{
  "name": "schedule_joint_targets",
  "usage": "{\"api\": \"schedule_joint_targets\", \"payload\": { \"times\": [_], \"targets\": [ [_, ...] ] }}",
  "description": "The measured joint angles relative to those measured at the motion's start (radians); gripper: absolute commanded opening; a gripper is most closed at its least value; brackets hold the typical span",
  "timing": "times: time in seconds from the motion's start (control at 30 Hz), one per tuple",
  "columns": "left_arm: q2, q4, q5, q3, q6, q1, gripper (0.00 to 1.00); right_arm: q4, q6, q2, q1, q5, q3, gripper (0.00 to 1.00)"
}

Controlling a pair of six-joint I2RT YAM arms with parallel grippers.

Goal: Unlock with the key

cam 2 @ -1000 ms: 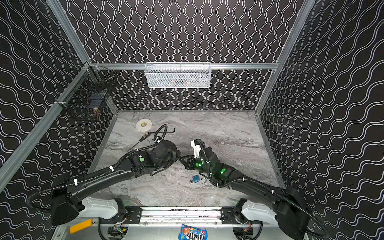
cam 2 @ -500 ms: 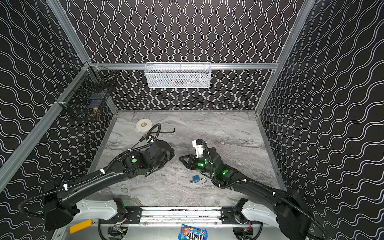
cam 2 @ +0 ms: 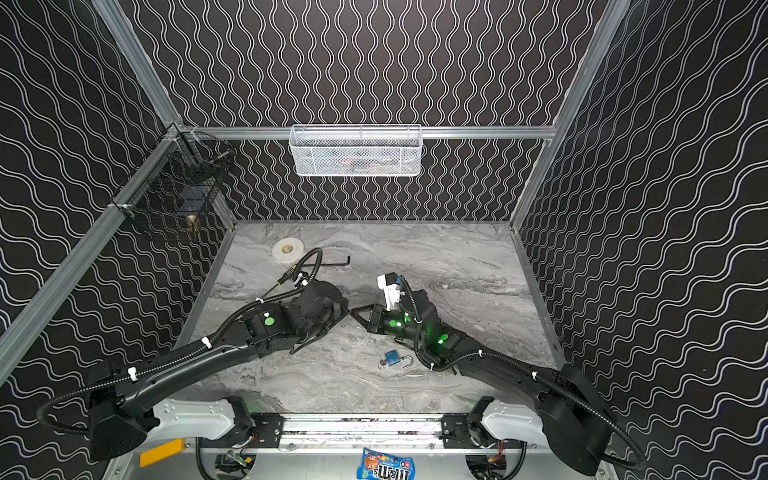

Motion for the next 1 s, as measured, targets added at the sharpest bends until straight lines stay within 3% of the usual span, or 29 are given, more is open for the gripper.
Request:
{"api": "schedule_joint_targets", "payload": {
  "times": [0.67,1.0],
  "targets": [
    [0.027,-0.002,0.006,0.041,0.011,-0.002,0.03,0.007,-0.028,0.032,0.001,0.01,0.008,0.04],
    [0.046,0.007,-0.018,0.041,0.029,-0.037,0.03,-0.1,-0.054,0.014,0.002,0.051,0.045,0.01]
  ]
}}
